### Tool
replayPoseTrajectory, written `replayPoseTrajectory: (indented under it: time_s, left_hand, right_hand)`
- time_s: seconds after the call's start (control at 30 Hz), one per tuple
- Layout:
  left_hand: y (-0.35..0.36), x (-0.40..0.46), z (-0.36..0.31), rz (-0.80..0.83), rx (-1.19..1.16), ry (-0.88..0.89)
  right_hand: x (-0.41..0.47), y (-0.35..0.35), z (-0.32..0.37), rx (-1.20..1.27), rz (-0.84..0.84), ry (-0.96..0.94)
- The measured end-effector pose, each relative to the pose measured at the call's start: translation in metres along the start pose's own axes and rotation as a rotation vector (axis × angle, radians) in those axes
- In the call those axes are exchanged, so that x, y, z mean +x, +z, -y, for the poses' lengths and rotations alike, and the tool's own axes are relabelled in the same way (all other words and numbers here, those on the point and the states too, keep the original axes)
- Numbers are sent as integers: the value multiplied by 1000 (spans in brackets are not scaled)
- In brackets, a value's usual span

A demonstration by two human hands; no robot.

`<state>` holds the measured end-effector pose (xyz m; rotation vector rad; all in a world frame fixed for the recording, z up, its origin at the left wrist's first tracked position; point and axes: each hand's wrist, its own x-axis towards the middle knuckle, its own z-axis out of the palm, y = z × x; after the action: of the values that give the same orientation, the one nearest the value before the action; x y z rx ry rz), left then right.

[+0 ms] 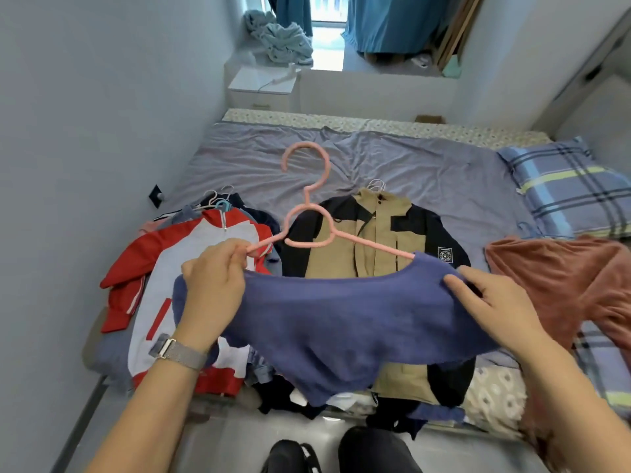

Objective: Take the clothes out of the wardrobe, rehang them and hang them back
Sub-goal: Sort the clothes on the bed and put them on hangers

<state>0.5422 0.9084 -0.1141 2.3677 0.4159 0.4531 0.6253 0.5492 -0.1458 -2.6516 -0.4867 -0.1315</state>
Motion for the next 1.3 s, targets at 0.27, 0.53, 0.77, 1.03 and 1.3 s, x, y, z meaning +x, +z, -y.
replayPoseTrajectory:
  time_s: [0.27, 0.53, 0.77, 1.03, 1.3]
  left_hand:
    - [-21, -17, -27, -9, 34, 64]
    - [-59, -44, -35, -43, 242, -68]
    - [-115, -103, -17, -221, 199, -319]
    - [-124, -126, -21, -247, 247, -405]
    - [-116, -117, -13, -226, 301, -385]
  right_hand:
    - [7, -21, 33, 431, 32, -165]
    - [32, -17, 99, 499, 378, -345]
    - [25, 3, 77, 683, 619, -280]
    - [30, 23, 102, 688, 503, -299]
    - [58, 11, 108, 305, 289, -447]
